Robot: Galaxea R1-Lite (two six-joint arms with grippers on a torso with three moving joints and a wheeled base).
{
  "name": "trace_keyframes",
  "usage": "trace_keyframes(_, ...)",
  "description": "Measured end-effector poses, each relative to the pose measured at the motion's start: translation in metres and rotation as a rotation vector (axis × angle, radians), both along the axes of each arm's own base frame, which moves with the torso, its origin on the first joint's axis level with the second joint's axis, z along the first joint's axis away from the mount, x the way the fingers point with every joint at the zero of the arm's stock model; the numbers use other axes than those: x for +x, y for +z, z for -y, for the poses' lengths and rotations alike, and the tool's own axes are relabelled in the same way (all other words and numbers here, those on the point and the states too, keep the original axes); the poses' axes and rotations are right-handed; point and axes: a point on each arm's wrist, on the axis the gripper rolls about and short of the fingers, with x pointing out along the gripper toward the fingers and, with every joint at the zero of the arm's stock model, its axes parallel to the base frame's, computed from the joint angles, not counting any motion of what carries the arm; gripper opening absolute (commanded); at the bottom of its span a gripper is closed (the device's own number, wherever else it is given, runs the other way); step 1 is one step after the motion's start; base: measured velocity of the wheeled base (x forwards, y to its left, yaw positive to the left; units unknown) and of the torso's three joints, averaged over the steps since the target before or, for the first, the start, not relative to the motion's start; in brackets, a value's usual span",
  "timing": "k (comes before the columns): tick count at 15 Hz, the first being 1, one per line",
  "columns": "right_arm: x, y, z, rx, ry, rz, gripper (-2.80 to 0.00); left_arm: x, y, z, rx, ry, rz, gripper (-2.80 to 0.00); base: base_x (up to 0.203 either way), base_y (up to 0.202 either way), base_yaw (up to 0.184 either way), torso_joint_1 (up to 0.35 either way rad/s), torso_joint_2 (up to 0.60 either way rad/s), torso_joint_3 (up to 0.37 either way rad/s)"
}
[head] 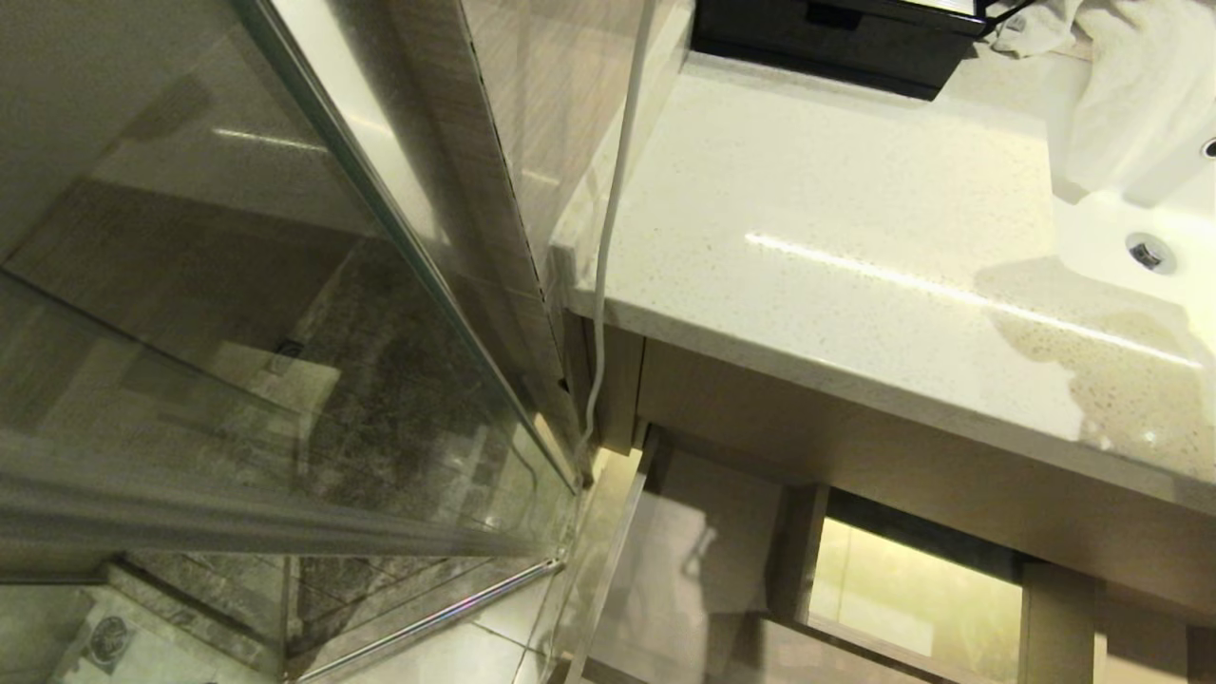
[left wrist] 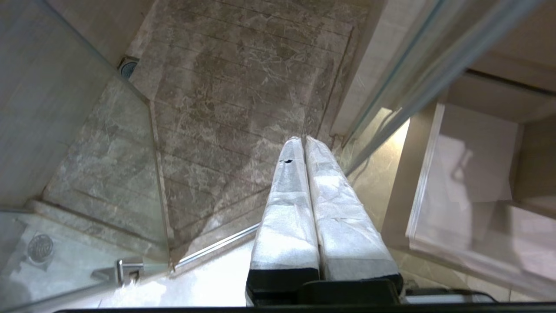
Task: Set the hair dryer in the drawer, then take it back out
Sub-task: Put it into the drawer
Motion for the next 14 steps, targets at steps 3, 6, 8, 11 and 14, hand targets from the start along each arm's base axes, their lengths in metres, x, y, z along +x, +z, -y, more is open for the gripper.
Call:
trace_keyframes(3,-0.0001,-0.0006,0.0000,0.000,0.000,-0.002,-2.80,0.0000,0.0000,0.0000,0.000,0.000,0.000,-2.80,0.000,0.000,0.000,-0.328,0.12,-0.199)
trace_keyframes(6,-0.0015,-0.0022,-0.0002,0.000,0.000,-0.006,-2.80,0.0000,0.0000,0.0000,0.000,0.000,0.000,-2.80,0.000,0.000,0.000,-0.328,0.10,-0.230)
trace_keyframes(8,-0.0030,-0.0038,-0.0004,0.000,0.000,-0.007,-2.80,0.0000,0.0000,0.0000,0.000,0.000,0.000,-2.80,0.000,0.000,0.000,-0.317,0.07,-0.251)
trace_keyframes(11,-0.0053,-0.0046,-0.0006,0.001,-0.002,-0.007,-2.80,0.0000,0.0000,0.0000,0.000,0.000,0.000,-2.80,0.000,0.000,0.000,-0.274,0.03,-0.238)
trace_keyframes(14,-0.0066,-0.0043,-0.0008,0.000,-0.002,-0.002,-2.80,0.0000,0.0000,0.0000,0.000,0.000,0.000,-2.80,0.000,0.000,0.000,-0.066,0.01,-0.061)
